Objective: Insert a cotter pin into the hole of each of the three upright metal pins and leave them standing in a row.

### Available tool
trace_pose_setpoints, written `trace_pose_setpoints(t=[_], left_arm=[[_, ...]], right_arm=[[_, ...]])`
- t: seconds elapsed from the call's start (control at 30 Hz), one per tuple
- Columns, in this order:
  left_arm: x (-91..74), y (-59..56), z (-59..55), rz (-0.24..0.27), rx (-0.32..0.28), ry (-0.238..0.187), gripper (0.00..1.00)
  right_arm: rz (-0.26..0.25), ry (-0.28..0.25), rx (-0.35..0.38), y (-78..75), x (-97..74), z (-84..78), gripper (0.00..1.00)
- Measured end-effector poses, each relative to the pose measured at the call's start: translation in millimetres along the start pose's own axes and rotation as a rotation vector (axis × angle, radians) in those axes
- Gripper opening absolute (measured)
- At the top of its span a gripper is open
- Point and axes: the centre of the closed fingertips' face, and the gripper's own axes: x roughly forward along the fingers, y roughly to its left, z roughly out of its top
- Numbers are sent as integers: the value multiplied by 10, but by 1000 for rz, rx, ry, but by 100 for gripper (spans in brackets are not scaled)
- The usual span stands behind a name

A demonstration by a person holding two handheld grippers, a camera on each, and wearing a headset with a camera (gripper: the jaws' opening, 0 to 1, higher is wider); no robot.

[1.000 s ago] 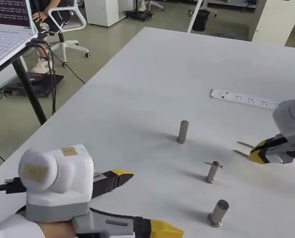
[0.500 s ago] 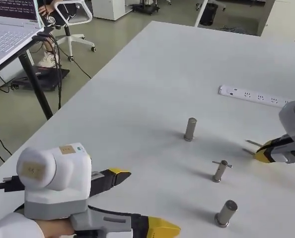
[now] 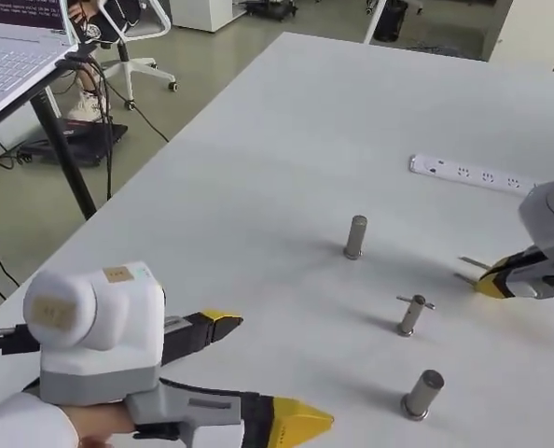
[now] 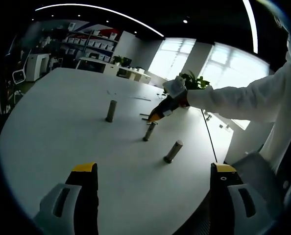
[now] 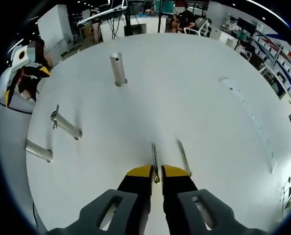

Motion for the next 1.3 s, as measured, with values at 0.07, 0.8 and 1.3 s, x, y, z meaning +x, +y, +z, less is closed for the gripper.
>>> trace_pose_setpoints(t=[0.07,0.8,1.3], left_arm=[[-6,0,0,2,-1,-1,95],[-6,-163,-14,-12,53,-1,94],[270,-249,123,-36,93,0,80]], right_arm=[[-11,-6,-33,4,8,11,0],[-33,-16,-69,128,-189,134,0],[-77,-188,-168,539,-782,278,0]])
